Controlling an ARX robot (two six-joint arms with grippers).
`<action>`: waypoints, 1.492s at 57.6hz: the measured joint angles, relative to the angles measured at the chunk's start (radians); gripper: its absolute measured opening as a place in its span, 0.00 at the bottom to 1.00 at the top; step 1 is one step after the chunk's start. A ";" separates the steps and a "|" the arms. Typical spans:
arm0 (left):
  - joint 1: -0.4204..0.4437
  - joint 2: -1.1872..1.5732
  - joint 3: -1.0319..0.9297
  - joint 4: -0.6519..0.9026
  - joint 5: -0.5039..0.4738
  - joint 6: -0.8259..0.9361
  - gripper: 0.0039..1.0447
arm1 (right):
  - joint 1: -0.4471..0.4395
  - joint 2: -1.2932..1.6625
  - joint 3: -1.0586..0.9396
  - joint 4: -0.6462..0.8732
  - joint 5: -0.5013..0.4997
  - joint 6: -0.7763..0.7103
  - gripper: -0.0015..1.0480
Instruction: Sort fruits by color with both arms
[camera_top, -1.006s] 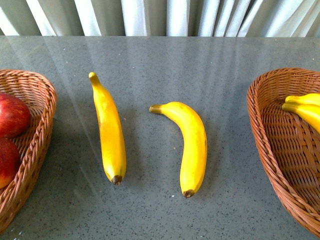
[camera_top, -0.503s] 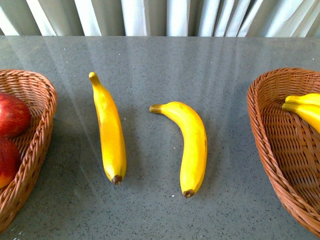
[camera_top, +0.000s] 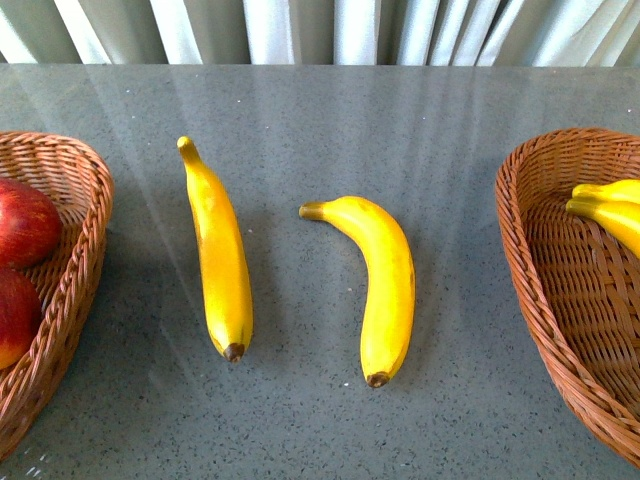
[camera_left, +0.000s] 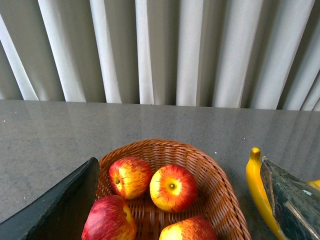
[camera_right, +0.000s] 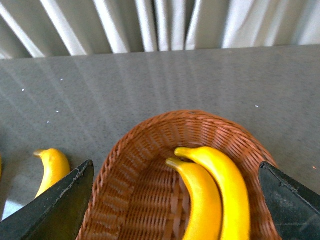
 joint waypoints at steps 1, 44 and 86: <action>0.000 0.000 0.000 0.000 0.000 0.000 0.91 | 0.009 0.018 0.010 0.006 0.000 -0.005 0.91; 0.000 0.000 0.000 0.000 0.000 0.000 0.91 | 0.562 0.903 0.691 -0.151 -0.012 -0.267 0.91; 0.000 0.000 0.000 0.000 0.000 0.000 0.91 | 0.737 1.215 1.020 -0.269 -0.021 -0.282 0.91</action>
